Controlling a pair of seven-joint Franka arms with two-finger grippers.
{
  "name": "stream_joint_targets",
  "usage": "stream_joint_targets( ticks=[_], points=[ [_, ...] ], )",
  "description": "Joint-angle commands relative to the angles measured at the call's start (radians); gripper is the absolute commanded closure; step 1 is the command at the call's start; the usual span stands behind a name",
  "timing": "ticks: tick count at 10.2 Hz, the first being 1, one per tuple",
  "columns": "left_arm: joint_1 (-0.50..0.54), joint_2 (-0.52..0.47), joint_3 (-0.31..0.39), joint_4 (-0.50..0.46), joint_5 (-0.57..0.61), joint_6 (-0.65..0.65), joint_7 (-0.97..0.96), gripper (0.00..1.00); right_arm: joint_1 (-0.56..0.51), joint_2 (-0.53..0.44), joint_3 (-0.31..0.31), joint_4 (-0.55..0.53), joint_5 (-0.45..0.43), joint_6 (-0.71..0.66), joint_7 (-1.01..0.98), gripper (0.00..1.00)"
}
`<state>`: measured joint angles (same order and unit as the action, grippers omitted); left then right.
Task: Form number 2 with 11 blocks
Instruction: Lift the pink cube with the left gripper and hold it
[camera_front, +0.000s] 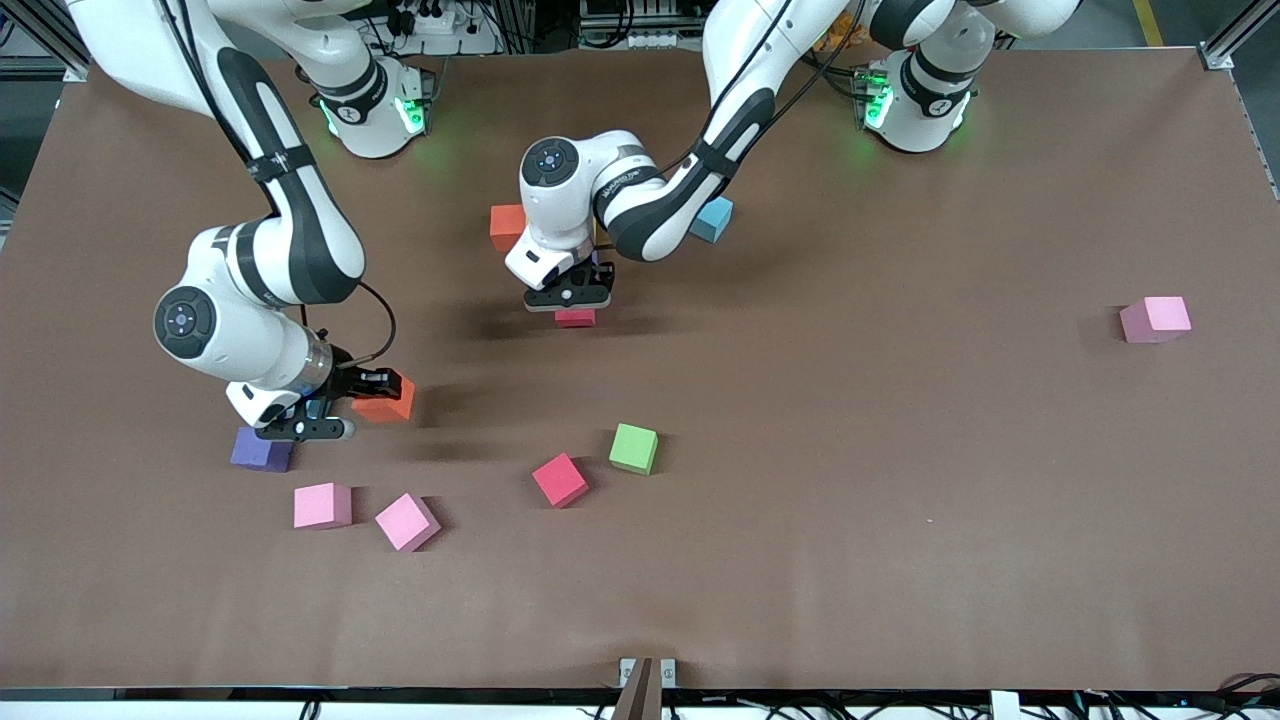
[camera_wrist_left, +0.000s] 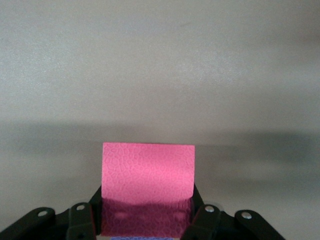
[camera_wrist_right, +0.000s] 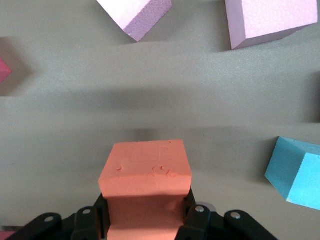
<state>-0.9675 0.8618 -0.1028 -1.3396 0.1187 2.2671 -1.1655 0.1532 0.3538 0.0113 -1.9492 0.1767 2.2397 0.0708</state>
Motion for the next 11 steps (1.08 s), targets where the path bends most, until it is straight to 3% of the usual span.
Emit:
stream_joint_targets(
  ticks=[1,11],
  points=[
    [-0.003,-0.015,0.0,-0.021,0.047,0.009,-0.006,1.0,0.003,0.017,0.001,0.022,0.009,-0.003,0.014,1.0],
    [-0.014,-0.02,-0.008,-0.029,0.11,0.011,-0.092,1.0,0.003,0.019,0.001,0.022,0.01,-0.002,0.015,1.0]
  ],
)
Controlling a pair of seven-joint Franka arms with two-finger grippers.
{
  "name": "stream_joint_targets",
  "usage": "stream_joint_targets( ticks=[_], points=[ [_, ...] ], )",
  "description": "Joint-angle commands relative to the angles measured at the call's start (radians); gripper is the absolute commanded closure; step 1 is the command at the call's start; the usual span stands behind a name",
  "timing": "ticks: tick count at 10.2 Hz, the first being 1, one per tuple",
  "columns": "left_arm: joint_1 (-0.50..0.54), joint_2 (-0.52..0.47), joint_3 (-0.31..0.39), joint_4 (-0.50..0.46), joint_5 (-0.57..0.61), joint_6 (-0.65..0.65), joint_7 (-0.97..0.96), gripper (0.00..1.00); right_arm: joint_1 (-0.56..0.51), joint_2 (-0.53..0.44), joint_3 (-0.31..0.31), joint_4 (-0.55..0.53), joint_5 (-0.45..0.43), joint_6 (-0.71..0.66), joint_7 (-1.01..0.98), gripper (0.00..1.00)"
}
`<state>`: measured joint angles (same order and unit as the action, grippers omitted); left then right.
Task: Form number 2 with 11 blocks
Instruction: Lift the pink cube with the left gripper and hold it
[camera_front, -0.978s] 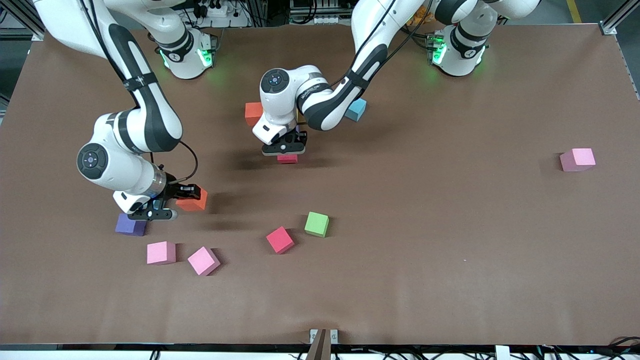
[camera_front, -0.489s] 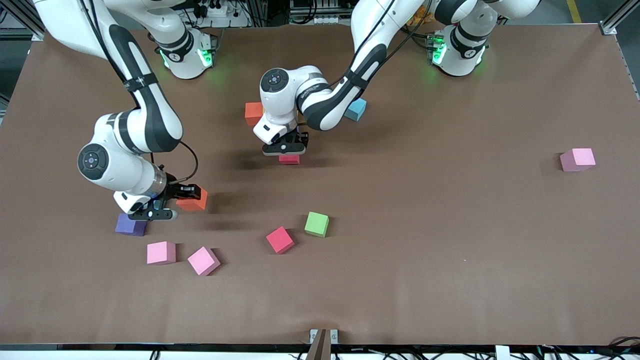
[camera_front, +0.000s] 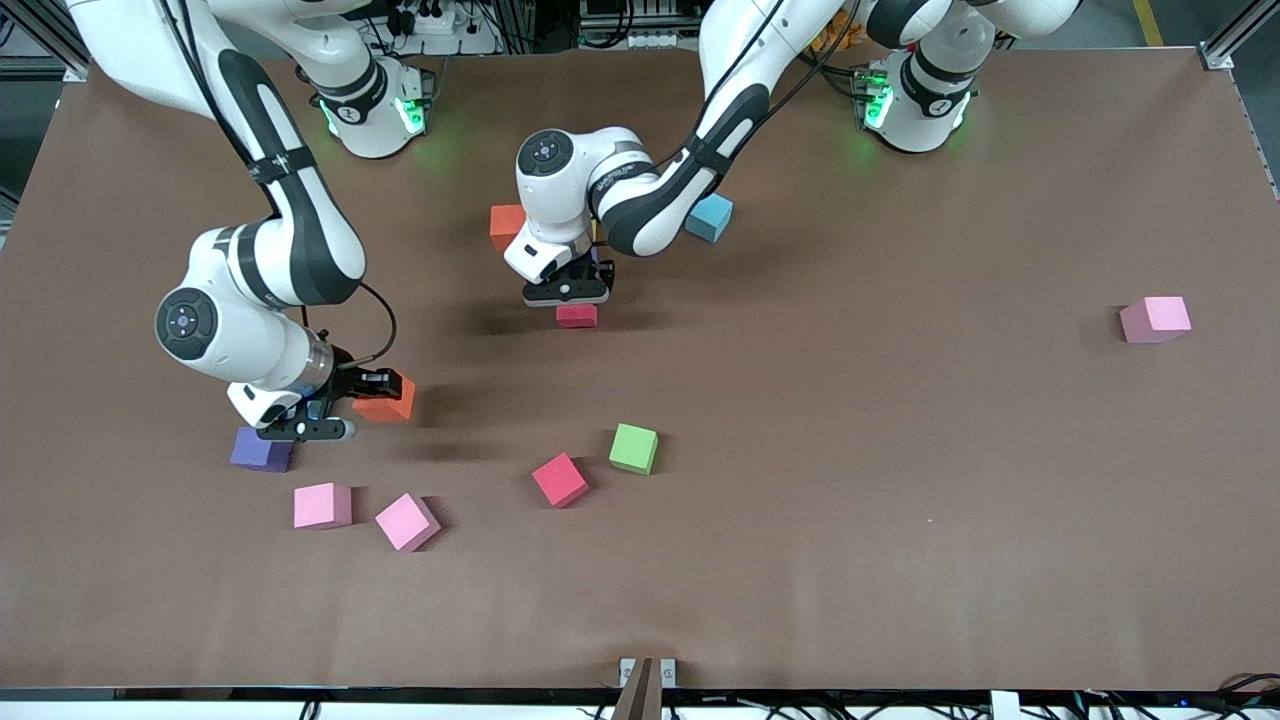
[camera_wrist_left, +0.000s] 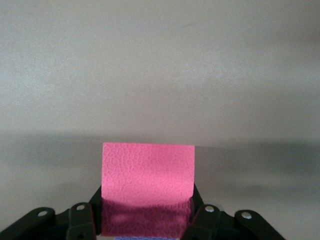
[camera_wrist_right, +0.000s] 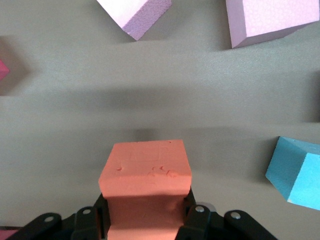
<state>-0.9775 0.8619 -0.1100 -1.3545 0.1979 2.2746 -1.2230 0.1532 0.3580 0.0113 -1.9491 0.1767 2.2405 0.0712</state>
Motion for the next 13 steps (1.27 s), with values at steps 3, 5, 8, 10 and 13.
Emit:
stream_joint_targets(
  ticks=[3,5,8,10,13],
  points=[
    [-0.009,-0.021,0.0,-0.015,0.032,0.003,-0.036,1.0,0.008,0.015,0.001,0.022,0.012,-0.002,0.025,1.0],
    [-0.012,-0.021,0.0,-0.017,0.035,0.002,-0.036,1.0,0.023,0.015,0.001,0.022,0.012,-0.001,0.05,1.0],
    [-0.018,-0.024,0.0,-0.017,0.035,0.002,-0.038,0.85,0.023,0.015,0.001,0.022,0.01,-0.001,0.05,1.0],
    [-0.017,-0.026,0.0,-0.02,0.035,0.002,-0.038,0.68,0.023,0.015,0.001,0.021,0.01,-0.001,0.05,1.0],
    [-0.017,-0.026,0.0,-0.021,0.034,0.002,-0.039,0.52,0.02,0.021,0.001,0.022,0.014,-0.001,0.085,1.0]
  ],
)
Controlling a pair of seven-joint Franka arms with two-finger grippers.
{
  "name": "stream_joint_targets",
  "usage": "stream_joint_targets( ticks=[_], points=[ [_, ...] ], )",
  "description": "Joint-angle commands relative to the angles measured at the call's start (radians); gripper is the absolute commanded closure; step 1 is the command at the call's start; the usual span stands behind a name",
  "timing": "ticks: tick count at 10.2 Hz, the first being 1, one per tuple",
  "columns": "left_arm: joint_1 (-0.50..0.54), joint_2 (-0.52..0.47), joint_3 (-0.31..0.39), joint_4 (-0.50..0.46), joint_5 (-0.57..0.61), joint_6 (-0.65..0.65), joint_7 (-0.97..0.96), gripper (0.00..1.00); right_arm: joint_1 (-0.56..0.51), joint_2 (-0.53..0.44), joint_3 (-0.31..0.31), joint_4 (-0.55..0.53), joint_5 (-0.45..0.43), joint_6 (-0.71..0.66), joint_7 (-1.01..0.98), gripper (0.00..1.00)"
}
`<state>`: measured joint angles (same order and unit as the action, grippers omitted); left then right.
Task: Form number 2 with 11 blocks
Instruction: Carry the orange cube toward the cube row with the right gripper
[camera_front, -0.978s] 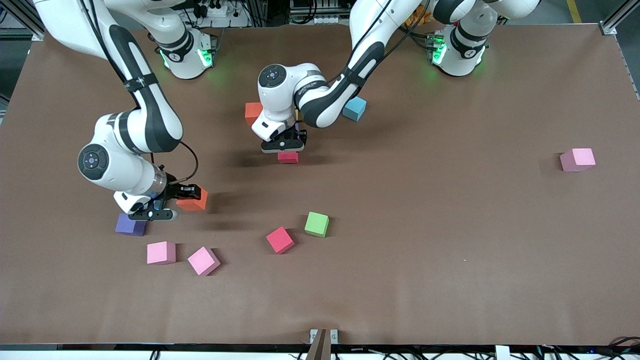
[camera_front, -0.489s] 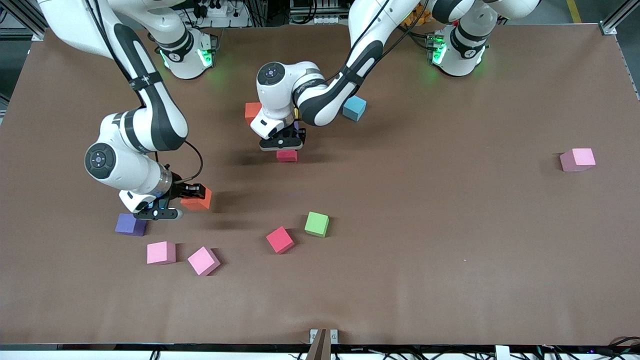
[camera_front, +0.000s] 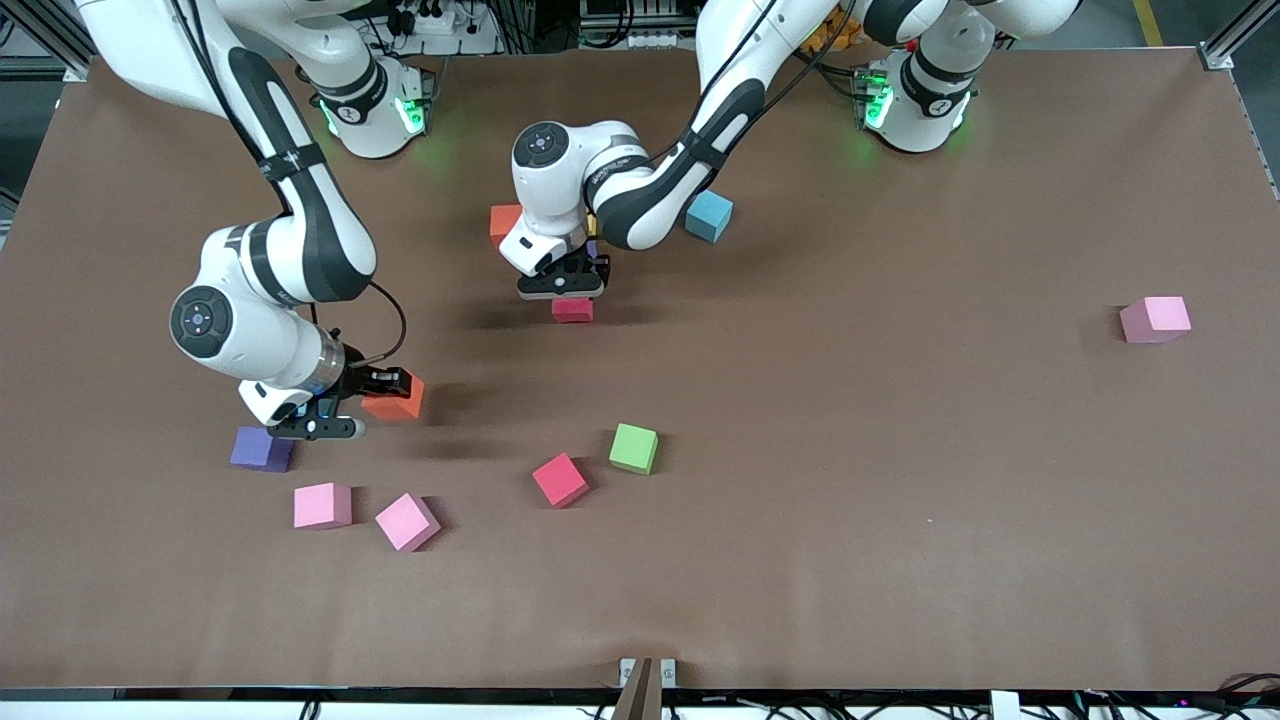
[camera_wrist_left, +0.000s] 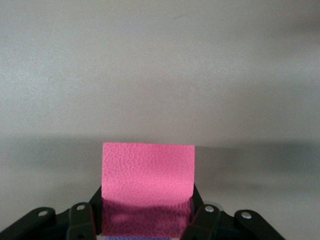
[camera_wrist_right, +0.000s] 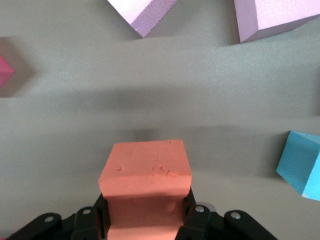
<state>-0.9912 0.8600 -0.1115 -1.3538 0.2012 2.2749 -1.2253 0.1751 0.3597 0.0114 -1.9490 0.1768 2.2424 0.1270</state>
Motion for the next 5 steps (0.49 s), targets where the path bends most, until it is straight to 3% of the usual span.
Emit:
stream_joint_targets(
  ticks=[1,2,4,5],
  points=[
    [-0.001,-0.024,0.001,-0.022,0.03,0.0,-0.039,0.32,-0.002,0.022,0.001,0.022,0.013,-0.003,0.045,1.0],
    [-0.003,-0.026,0.001,-0.022,0.03,0.002,-0.046,0.27,-0.002,0.027,0.001,0.022,0.015,0.0,0.065,1.0],
    [-0.001,-0.029,0.001,-0.022,0.03,0.0,-0.06,0.04,0.0,0.035,0.002,0.022,0.015,0.006,0.127,1.0],
    [-0.003,-0.029,0.001,-0.022,0.03,0.0,-0.06,0.0,0.003,0.041,0.002,0.022,0.015,0.008,0.173,1.0]
  ],
)
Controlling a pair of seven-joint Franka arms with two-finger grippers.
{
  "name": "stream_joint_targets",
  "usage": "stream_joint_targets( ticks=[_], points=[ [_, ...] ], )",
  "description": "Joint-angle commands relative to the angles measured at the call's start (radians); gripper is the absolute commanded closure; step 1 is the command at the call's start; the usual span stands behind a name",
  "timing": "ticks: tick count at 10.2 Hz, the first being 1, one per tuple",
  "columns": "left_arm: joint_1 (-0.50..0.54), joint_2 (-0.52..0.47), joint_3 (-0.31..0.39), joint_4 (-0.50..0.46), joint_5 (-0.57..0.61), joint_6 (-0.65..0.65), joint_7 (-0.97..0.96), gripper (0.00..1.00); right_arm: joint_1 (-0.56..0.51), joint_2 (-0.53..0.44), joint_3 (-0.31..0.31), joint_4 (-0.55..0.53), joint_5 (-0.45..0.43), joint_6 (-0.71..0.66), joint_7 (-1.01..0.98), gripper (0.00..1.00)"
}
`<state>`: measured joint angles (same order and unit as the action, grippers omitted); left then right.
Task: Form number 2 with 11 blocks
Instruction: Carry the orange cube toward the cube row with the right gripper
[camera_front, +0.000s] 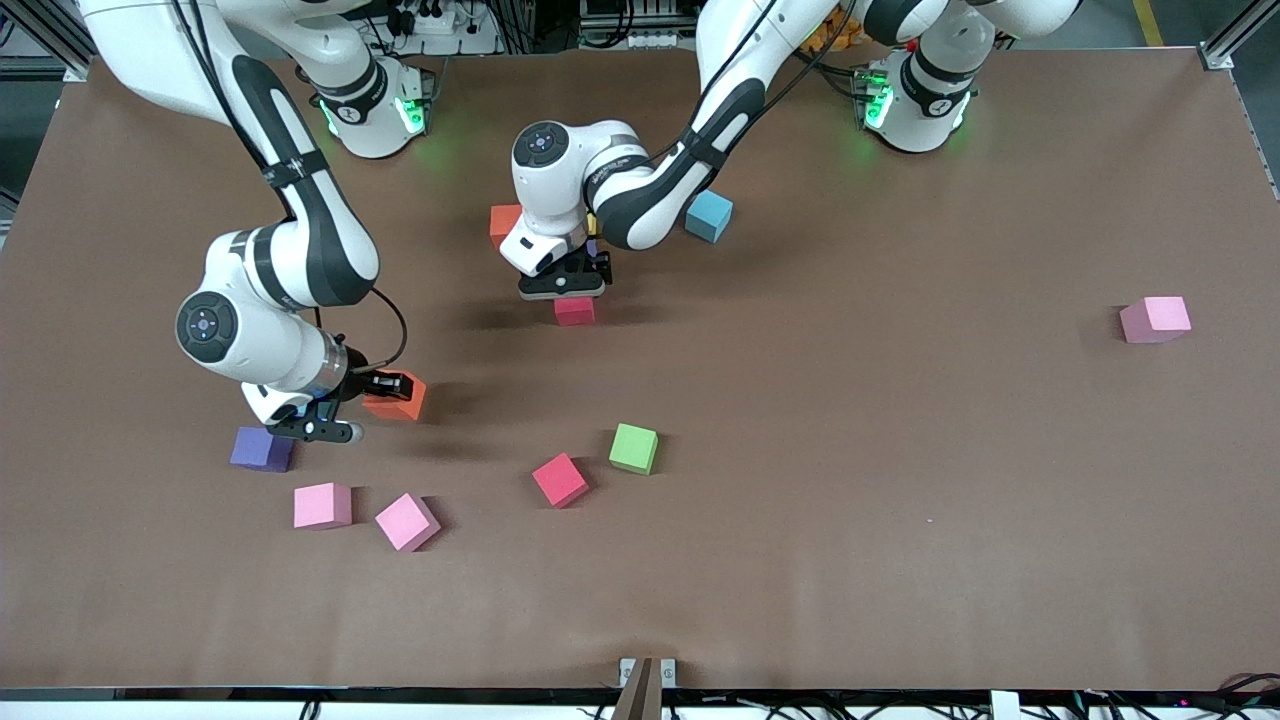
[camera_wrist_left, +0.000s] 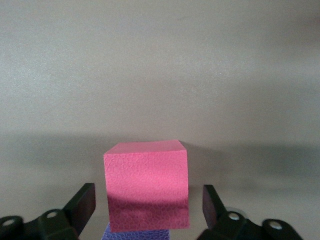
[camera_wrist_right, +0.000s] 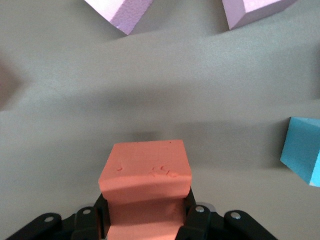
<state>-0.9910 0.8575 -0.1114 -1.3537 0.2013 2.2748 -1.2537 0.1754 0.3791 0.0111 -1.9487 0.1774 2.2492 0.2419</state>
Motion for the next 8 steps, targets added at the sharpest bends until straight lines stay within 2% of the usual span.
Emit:
stream_joint_targets(
  ticks=[1,5,8],
  points=[
    [-0.001,-0.028,0.001,-0.019,0.03,0.002,-0.033,0.0,0.015,0.023,0.003,0.02,0.014,0.0,0.11,1.0],
    [-0.006,-0.02,-0.001,-0.022,0.03,-0.001,-0.035,0.0,0.084,0.024,0.003,0.01,0.013,-0.014,0.48,1.0],
    [-0.006,-0.018,0.001,-0.022,0.029,-0.003,-0.036,0.0,0.07,0.021,0.004,-0.01,0.014,-0.101,0.537,1.0]
  ],
)
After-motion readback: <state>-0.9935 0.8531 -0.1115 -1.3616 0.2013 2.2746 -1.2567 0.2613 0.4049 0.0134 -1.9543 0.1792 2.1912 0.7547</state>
